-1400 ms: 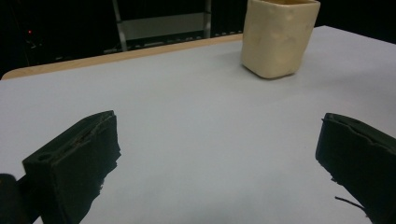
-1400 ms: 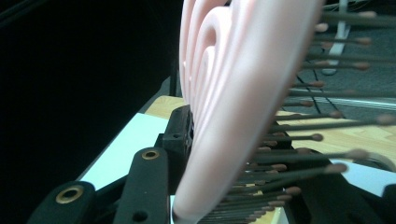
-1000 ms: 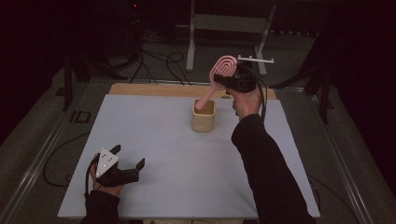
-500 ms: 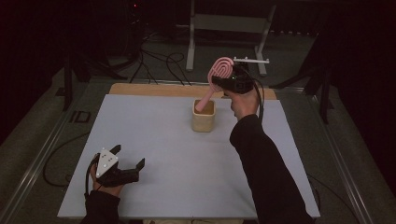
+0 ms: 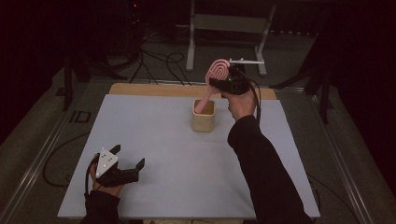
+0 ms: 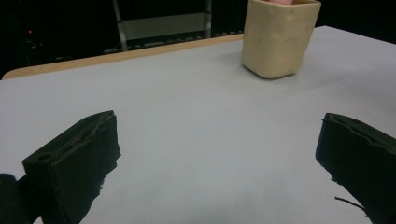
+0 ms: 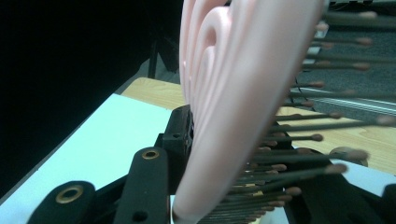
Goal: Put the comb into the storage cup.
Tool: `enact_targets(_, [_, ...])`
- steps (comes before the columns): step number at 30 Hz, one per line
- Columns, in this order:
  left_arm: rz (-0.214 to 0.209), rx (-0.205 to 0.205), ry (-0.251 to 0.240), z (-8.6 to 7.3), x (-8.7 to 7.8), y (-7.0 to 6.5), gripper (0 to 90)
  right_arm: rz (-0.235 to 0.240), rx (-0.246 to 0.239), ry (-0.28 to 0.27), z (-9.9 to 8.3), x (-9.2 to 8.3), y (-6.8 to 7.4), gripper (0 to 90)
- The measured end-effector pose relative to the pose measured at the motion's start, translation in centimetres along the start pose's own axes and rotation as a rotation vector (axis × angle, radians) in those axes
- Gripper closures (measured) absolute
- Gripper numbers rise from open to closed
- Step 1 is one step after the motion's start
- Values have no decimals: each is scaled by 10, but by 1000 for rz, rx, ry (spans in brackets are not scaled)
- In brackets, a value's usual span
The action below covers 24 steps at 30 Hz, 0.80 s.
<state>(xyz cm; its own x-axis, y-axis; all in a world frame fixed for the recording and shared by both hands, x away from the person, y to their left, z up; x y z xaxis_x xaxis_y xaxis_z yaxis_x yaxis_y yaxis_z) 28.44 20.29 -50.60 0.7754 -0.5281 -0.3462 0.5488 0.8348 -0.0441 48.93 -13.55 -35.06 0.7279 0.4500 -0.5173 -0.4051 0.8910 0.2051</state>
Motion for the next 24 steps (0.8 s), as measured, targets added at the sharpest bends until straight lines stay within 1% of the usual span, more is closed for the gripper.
enact_targets(5, [1,0,0,0,0,0,2,-5,-9,7,-2,2,1,637])
enact_targets(11, [2,0,1,0,0,0,2,-2,-4,14,-4,4,2,638])
enact_targets(24, [1,0,0,0,0,0,2,-6,-17,30,-10,9,4,637])
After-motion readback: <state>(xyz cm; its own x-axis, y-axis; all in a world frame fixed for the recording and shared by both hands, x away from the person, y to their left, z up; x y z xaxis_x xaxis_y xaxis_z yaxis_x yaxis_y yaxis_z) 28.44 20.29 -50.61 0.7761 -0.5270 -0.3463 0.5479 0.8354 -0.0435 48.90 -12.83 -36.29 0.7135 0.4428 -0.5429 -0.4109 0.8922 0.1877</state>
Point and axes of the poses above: each handheld gripper's, and its own axes: x roughly forward along the jaws, z roughly out of its top, y roughly to its left, the point moved 4 cm from there along x, roughly forward along the jaws, and after that the axes turned 6 degrees about -z, right-handed, at the moved point
